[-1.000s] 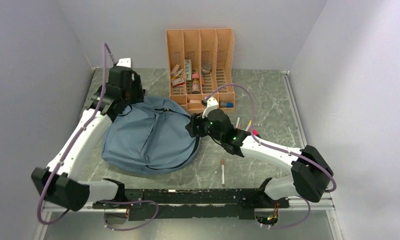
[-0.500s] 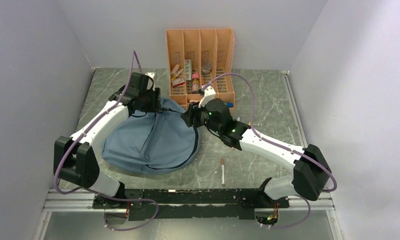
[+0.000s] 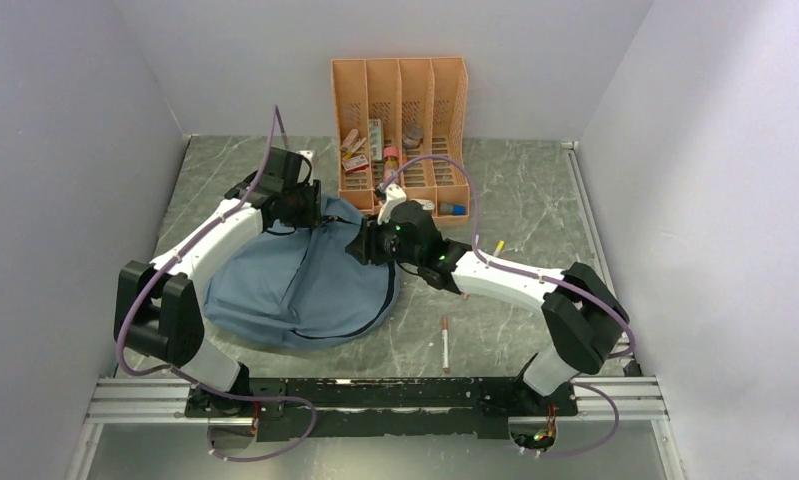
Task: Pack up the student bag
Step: Unzip the student bag at the center of the board.
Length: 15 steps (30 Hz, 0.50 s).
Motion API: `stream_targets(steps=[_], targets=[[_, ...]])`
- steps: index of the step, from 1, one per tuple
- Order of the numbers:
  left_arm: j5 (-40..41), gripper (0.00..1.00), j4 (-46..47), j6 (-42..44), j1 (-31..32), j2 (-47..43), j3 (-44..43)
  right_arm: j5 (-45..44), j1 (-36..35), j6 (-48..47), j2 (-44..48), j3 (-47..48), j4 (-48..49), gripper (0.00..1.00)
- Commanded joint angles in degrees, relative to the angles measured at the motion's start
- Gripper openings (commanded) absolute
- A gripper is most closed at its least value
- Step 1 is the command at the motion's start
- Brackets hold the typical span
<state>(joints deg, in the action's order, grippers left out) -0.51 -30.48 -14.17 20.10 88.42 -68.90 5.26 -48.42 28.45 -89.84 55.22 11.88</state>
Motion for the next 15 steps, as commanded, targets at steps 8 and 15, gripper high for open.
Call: stream_targets(steps=[8, 15], targets=[[-1.5, 0.24, 0.9, -2.2, 0.3, 0.5, 0.0, 1.4, 0.2, 1.2, -2.3, 0.0, 0.9, 0.38], [0.3, 0.05, -0.5, -2.2, 0.3, -0.4, -0.5, 0.4, 0.2, 1.1, -2.6, -0.2, -0.1, 0.38]])
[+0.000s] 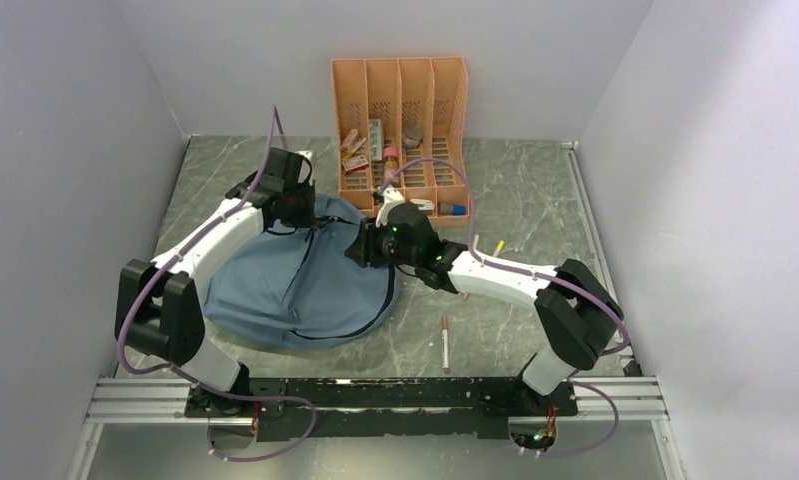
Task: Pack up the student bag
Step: Unzip the student bag at the center of the board.
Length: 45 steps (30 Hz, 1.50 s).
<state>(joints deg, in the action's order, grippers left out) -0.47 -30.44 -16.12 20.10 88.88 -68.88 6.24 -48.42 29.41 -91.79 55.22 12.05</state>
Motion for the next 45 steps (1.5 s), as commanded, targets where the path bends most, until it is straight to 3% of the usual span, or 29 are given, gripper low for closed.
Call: stream_targets(steps=[1, 12, 15, 18, 32, 45], targets=[[0.4, 0.05, -0.8, -0.1, 0.3, -1.3, -0.6, -0.7, 0.2, 0.2, -0.7, -0.3, -0.4, 0.38], [3.8, 0.06, -5.1, 1.5, 0.3, -4.7, 0.5, -2.9, 0.2, 1.0, -1.6, 0.2, -1.7, 0.38], [3.1, 0.27, -5.1, 1.2, 0.2, -4.9, 1.6, -2.0, 0.2, 1.3, -1.9, 0.1, -1.6, 0.38], [1.6, 0.34, -4.1, 0.6, 0.1, -5.4, 2.9, -1.4, 0.2, 1.4, -2.2, 0.3, -1.7, 0.37], [-6.1, 0.29, -1.4, -0.4, 0.2, -5.2, 6.3, -1.0, 0.2, 1.6, -2.7, 0.6, -2.3, 0.38], [-8.4, 0.4, -2.3, 0.3, 0.2, -6.8, 6.1, 0.0, 0.2, 1.9, -4.3, 1.4, -3.1, 0.38]])
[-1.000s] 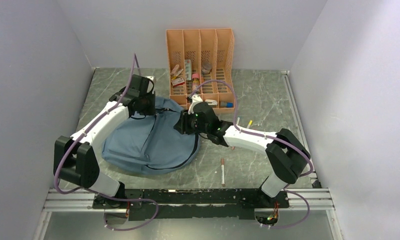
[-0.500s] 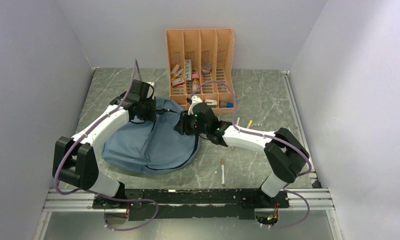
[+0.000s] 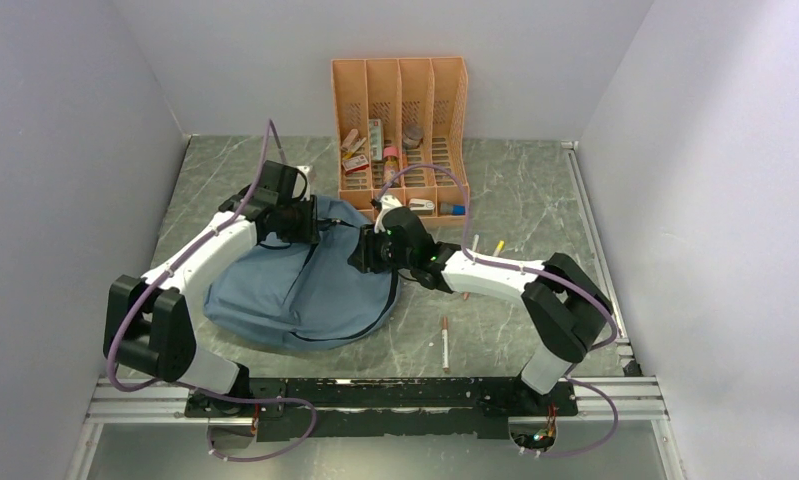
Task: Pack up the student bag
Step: Unzip the student bag at the center of the board.
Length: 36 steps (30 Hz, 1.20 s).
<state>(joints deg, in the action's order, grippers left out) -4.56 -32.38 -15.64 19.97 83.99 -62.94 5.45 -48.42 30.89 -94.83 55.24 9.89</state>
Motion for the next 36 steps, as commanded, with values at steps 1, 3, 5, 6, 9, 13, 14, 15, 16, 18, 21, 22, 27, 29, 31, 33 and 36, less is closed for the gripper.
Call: stream_targets(steps=[1, 3, 5, 6, 9, 13, 14, 15, 16, 18, 21, 22, 27, 29, 31, 33, 36], targets=[[-4.4, 0.4, -0.3, -0.2, 0.3, -1.7, 0.4, 1.0, 0.2, 0.5, -1.3, 1.5, -1.1, 0.38], [-4.8, 0.38, 0.1, -0.5, 0.3, -1.0, 1.1, 1.1, 0.2, 0.5, -1.5, 1.7, -1.3, 0.38], [-5.3, 0.37, 1.0, -0.7, 0.4, -0.6, 2.2, 1.0, 0.2, 0.4, -1.5, 1.7, -1.6, 0.38], [-5.3, 0.36, 1.4, -0.9, 0.4, -0.3, 2.8, 0.8, 0.2, 0.4, -1.5, 1.7, -1.7, 0.38], [-4.8, 0.32, 1.5, -1.2, 0.5, 0.4, 3.6, 0.7, 0.2, 0.3, -1.5, 1.8, -1.9, 0.38], [-4.9, 0.29, 1.8, -1.3, 0.5, 0.2, 4.1, 0.9, 0.2, 0.4, -1.7, 1.9, -2.0, 0.38], [-5.3, 0.26, 2.1, -1.5, 0.5, 0.1, 4.2, 1.0, 0.2, 0.5, -1.9, 2.0, -2.0, 0.38], [-5.8, 0.22, 2.5, -1.7, 0.5, 0.1, 4.4, 1.1, 0.2, 0.6, -2.0, 2.0, -2.1, 0.38], [-6.3, 0.19, 2.9, -1.9, 0.5, 0.1, 4.5, 1.3, 0.2, 0.6, -2.1, 2.1, -2.1, 0.38], [-7.2, 0.13, 3.8, -2.3, 0.5, 0.5, 4.8, 1.5, 0.2, 0.6, -2.2, 2.3, -2.1, 0.38], [-7.5, 0.05, 3.7, -2.6, 0.5, 0.9, 4.3, 1.3, 0.2, 0.4, -2.1, 2.3, -2.3, 0.38], [-7.5, 0.05, 3.5, -2.6, 0.5, 0.8, 4.0, 1.1, 0.2, 0.4, -2.1, 2.2, -2.4, 0.38], [-5.3, 0.05, 0.0, -1.6, 0.5, -1.0, 0.9, 0.4, 0.2, 0.1, -2.1, 2.1, -2.5, 0.38], [-4.1, 0.05, -1.5, -1.2, 0.5, -2.1, -0.3, 0.6, 0.2, 0.2, -2.3, 2.1, -2.3, 0.38], [-2.7, 0.05, -2.8, -0.9, 0.5, -3.3, -1.1, 0.9, 0.2, 0.2, -2.4, 2.1, -2.3, 0.38], [-1.8, 0.05, -3.5, -0.7, 0.5, -4.3, -1.4, 1.0, 0.2, 0.5, -2.6, 2.1, -2.2, 0.38], [-0.9, 0.05, -3.9, -0.8, 0.5, -5.1, -1.0, 1.1, 0.2, 0.4, -2.6, 2.1, -2.2, 0.38]])
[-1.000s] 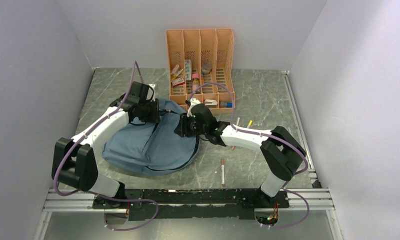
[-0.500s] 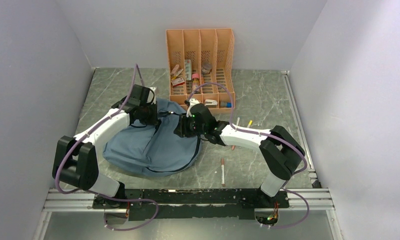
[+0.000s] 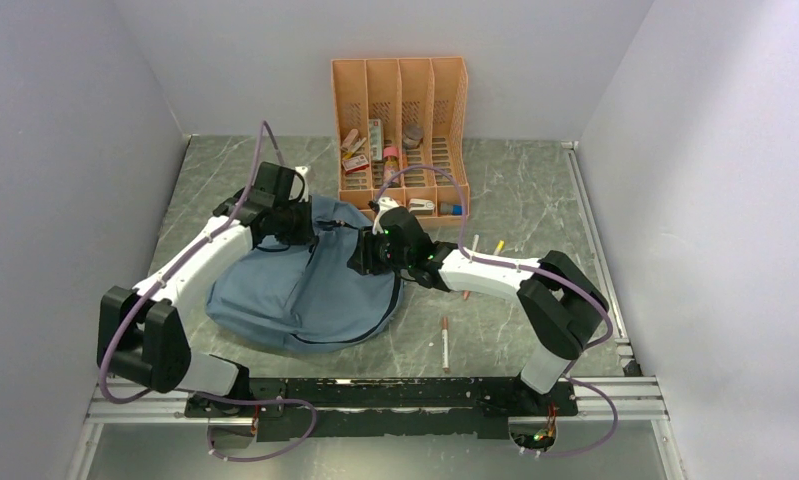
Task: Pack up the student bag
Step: Unzip the student bag at the center of the board.
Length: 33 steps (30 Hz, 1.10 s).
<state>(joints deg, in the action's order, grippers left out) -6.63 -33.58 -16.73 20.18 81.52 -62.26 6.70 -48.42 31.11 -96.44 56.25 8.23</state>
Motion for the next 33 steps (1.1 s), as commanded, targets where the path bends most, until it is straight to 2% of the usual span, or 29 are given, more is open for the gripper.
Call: stream_targets(steps=[1, 11, 13, 16, 18, 21, 25, 28, 30, 33], targets=[[1.5, 0.05, -2.7, 0.3, 0.3, -2.8, -1.3, -0.2, 0.2, 0.2, -1.0, 1.1, -0.7, 0.38], [0.3, 0.05, -2.6, 0.8, 0.3, -3.0, 2.4, -2.0, 0.2, 0.7, -0.7, 0.4, -0.6, 0.39], [0.9, 0.05, -3.5, 1.2, 0.3, -3.0, 2.6, -3.5, 0.3, 1.7, -0.7, 0.1, 0.5, 0.42], [1.4, 0.05, -3.8, 1.3, 0.3, -3.3, 3.1, -2.2, 0.3, 1.1, -1.2, 1.4, 2.7, 0.54], [1.3, 0.05, -3.8, 1.2, 0.3, -3.4, 3.2, -0.2, 0.3, -0.4, -1.8, 2.9, 3.9, 0.56], [1.4, 0.05, -4.1, 1.3, 0.3, -3.3, 3.4, 1.8, 0.2, -6.9, -1.9, 3.3, 8.8, 0.56], [2.4, 0.05, -5.5, 1.9, 0.3, -3.6, 3.4, 4.4, 0.2, -19.9, -0.4, -1.0, 21.2, 0.55], [2.4, 0.05, -6.1, 2.2, 0.3, -4.2, 3.5, 11.6, 0.2, -34.4, -1.2, -5.0, 32.0, 0.53], [2.3, 0.05, -6.5, 2.5, 0.3, -4.6, 3.5, 18.0, 0.3, -42.0, -3.0, -5.2, 34.4, 0.53], [2.2, 0.05, -7.2, 2.7, 0.3, -5.2, 3.5, 25.8, 0.5, -52.1, -7.0, -1.8, 30.7, 0.54]])
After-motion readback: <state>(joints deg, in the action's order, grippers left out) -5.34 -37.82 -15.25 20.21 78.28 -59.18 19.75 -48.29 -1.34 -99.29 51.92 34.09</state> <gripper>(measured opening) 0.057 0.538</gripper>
